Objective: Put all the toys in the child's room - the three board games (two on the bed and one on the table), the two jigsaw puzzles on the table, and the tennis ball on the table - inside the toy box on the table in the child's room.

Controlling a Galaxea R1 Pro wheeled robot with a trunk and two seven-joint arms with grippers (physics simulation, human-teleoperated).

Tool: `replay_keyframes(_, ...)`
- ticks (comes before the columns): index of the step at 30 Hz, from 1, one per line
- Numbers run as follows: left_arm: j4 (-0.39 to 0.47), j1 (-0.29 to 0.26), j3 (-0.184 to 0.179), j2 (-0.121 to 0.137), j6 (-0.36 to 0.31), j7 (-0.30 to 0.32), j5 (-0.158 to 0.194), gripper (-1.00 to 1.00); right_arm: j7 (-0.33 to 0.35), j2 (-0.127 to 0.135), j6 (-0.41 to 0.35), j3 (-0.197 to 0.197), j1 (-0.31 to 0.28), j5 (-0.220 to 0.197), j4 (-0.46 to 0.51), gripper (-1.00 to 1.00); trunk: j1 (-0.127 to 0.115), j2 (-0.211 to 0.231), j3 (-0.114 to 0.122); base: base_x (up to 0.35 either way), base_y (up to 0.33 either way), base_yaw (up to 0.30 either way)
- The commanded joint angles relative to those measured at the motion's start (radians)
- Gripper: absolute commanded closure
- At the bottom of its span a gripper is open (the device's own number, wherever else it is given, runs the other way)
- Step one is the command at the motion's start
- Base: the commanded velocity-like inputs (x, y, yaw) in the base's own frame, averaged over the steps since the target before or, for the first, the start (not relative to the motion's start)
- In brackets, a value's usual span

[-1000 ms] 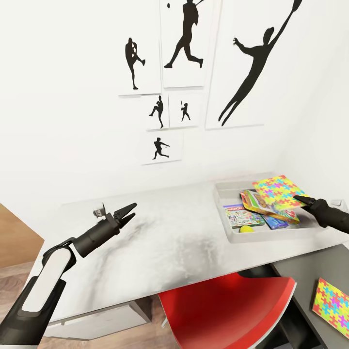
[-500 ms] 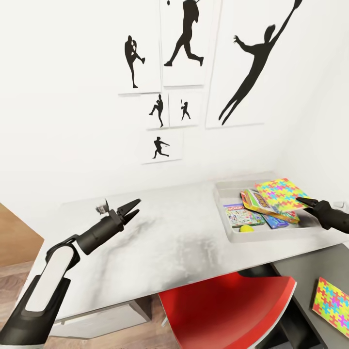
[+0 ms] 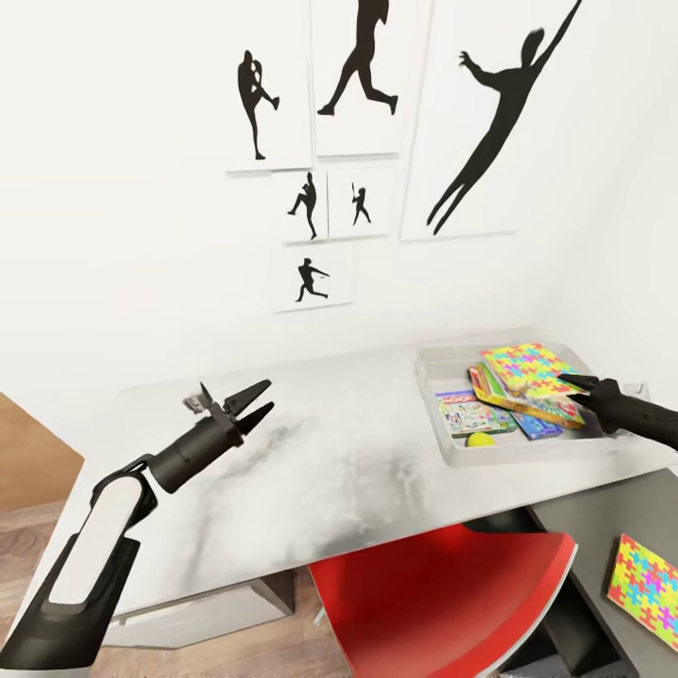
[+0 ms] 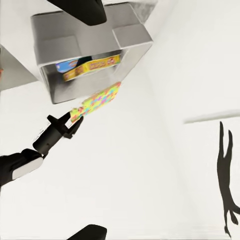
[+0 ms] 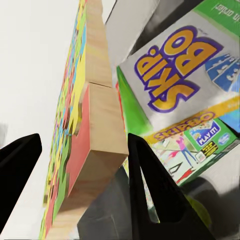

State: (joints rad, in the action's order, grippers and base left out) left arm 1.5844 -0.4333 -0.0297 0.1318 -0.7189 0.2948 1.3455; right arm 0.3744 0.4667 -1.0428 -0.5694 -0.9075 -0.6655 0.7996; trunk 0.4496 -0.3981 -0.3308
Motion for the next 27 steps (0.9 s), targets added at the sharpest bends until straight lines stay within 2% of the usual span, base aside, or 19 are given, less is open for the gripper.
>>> replay_keyframes(1, 0.0, -0.001, 0.0, 0.002, -0.005, 0.002, 0.013, -1.0, 0.011, 0.0, -0.004, 0.003, -0.011, 0.016, -0.004, 1.0, 0.0, -0.002, -0.003, 0.0, 0.0, 0.0)
replay_keyframes(5, -0.001, -0.001, 0.001, 0.004, -0.014, 0.004, 0.036, -1.0, 0.014, 0.0, -0.004, 0.02, -0.044, 0.014, -0.014, 1.0, 0.0, -0.002, -0.01, 0.0, 0.0, 0.0)
replay_keyframes(6, -0.001, -0.001, 0.002, 0.006, -0.019, 0.007, 0.045, -1.0, 0.016, 0.003, -0.004, 0.028, -0.075, 0.014, -0.022, 1.0, 0.0, -0.002, -0.012, 0.0, 0.0, 0.0)
replay_keyframes(14, -0.001, -0.002, 0.001, 0.005, -0.024, 0.009, 0.051, -1.0, 0.017, 0.011, -0.004, 0.033, -0.137, 0.014, -0.083, 1.0, 0.0, -0.002, -0.025, 0.0, 0.0, 0.0)
replay_keyframes(21, 0.0, -0.003, 0.001, 0.005, -0.026, 0.009, 0.052, -1.0, 0.017, 0.043, -0.004, 0.033, -0.158, 0.015, -0.127, 1.0, 0.0, -0.002, -0.036, 0.0, 0.0, 0.0)
replay_keyframes(27, 0.0, -0.004, 0.001, 0.006, -0.026, 0.009, 0.052, -1.0, 0.016, 0.054, -0.004, 0.034, -0.162, 0.015, -0.14, 1.0, 0.0, -0.002, -0.046, 0.0, 0.0, 0.0)
